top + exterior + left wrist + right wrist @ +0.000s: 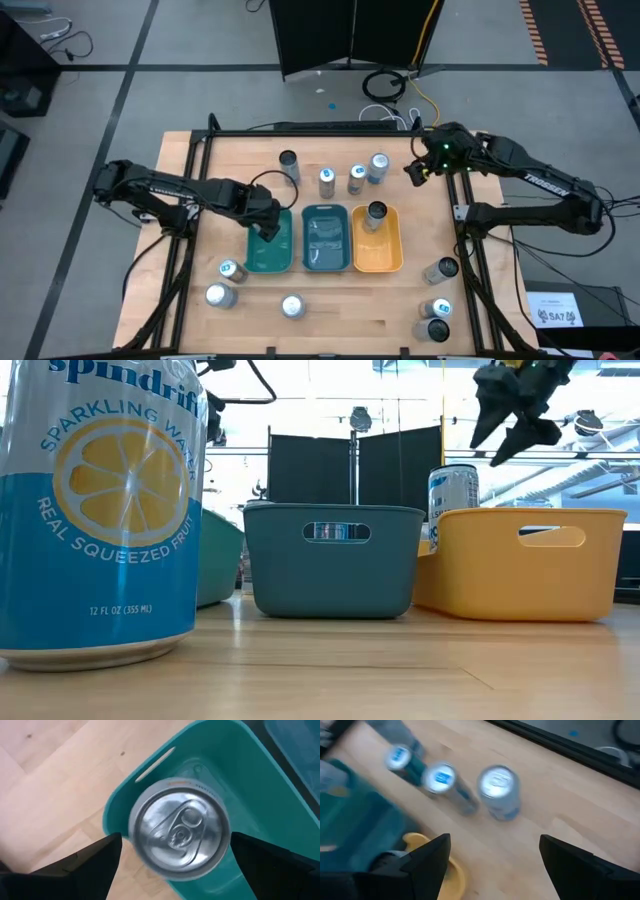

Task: Sort soda cans
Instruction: Put the blue-white soda can into the green bin, then put the blue soda can into the blue bin

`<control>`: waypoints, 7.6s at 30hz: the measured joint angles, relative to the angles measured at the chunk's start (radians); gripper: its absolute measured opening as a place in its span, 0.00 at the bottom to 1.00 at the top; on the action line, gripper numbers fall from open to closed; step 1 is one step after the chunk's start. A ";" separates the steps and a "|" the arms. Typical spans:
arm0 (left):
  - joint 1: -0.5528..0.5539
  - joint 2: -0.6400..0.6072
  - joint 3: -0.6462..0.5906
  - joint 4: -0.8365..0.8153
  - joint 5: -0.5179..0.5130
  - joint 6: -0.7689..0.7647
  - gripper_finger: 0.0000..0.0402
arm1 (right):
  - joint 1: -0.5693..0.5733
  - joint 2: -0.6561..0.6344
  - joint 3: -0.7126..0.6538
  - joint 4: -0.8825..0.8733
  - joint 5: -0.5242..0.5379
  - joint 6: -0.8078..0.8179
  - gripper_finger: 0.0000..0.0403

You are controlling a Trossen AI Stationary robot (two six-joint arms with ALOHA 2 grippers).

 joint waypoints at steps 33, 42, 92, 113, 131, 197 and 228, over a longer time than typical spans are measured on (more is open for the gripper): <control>0.288 -0.336 -0.038 0.067 -0.193 0.300 0.95 | 0.156 0.911 0.872 -0.102 -0.086 -0.184 0.74; 0.435 -0.432 -0.167 0.162 -0.065 0.410 0.95 | 0.175 1.173 1.162 -0.317 -0.089 -0.144 0.74; 0.687 -0.432 -0.168 0.199 0.111 0.755 0.95 | 0.178 1.252 1.172 -0.247 -0.009 -0.018 0.69; 0.687 -0.432 -0.168 0.223 0.111 0.756 0.95 | 0.171 1.252 1.172 -0.239 -0.004 0.015 0.95; 0.687 -0.432 -0.168 0.227 0.111 0.756 0.95 | 0.172 1.345 1.171 -0.351 -0.063 0.047 0.94; 0.648 -0.432 -0.168 0.214 0.118 0.467 0.95 | 0.443 1.055 0.755 -0.220 -0.042 -0.035 0.56; 0.627 -0.432 -0.168 0.218 0.118 0.468 0.95 | 0.407 1.055 0.737 -0.149 -0.087 0.019 0.72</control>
